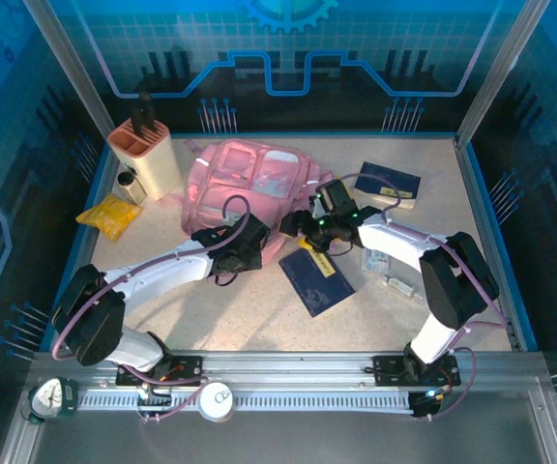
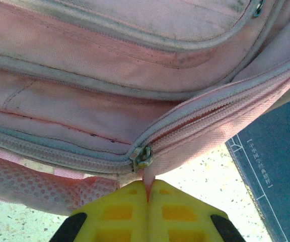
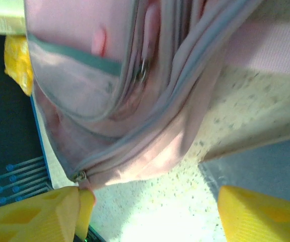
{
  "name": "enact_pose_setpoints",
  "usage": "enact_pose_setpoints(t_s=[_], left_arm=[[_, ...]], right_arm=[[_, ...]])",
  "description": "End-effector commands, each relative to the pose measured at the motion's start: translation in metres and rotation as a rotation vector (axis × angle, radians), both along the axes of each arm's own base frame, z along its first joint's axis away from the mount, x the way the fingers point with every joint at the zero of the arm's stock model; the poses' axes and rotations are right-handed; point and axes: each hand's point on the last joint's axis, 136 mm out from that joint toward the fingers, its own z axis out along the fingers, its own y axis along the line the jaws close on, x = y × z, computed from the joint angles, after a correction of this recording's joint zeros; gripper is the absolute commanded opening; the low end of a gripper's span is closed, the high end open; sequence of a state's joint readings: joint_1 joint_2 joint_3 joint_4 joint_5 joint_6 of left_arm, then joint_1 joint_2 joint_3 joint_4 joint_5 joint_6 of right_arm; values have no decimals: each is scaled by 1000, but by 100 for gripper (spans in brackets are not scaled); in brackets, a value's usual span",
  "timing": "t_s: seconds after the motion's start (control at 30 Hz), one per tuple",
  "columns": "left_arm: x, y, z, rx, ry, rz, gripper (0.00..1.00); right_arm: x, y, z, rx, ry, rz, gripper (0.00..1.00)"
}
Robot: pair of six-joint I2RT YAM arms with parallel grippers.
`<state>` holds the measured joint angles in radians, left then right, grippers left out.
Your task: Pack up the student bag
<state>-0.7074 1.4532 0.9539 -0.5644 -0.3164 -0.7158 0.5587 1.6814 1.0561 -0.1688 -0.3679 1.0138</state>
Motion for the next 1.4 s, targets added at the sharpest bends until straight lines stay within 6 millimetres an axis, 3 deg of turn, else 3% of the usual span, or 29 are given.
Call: enact_pose_setpoints(t_s=[0.0,0.1,0.23,0.4,0.5,0.67,0.83,0.97,1.2,1.3,1.37], left_arm=[[-4,-10,9,-24,12,-33,0],[-7,-9,10,-22,18,-40,0],[-10,-9,11,-20,14,-63,0],[-20,-4,7,11,58,-97,0],[-31,15,6,106,86,-79,0],[-58,45,2,184,133,-24,0],[-77,65,-8,251,185,29,0],[-80,52,-13,205,202,11,0],[-65,43,-9,213,158,22,0],[-49,16,1,115,104,-15,0],[-37,2,10,61,63,-15,0]], right_arm=[[8,19,-2,63,48,-100,75],[24,29,-3,72,38,-156,75],[34,43,-15,15,37,-167,67],[40,48,-24,-36,-3,-131,24],[32,42,-20,-94,-48,-61,1],[15,7,-10,-169,-123,36,0],[26,-32,2,-100,-129,43,0],[55,-49,6,-117,-164,55,0],[105,-68,5,-166,-192,34,0],[99,-55,2,-163,-185,79,1],[84,-49,-2,-167,-153,100,8]])
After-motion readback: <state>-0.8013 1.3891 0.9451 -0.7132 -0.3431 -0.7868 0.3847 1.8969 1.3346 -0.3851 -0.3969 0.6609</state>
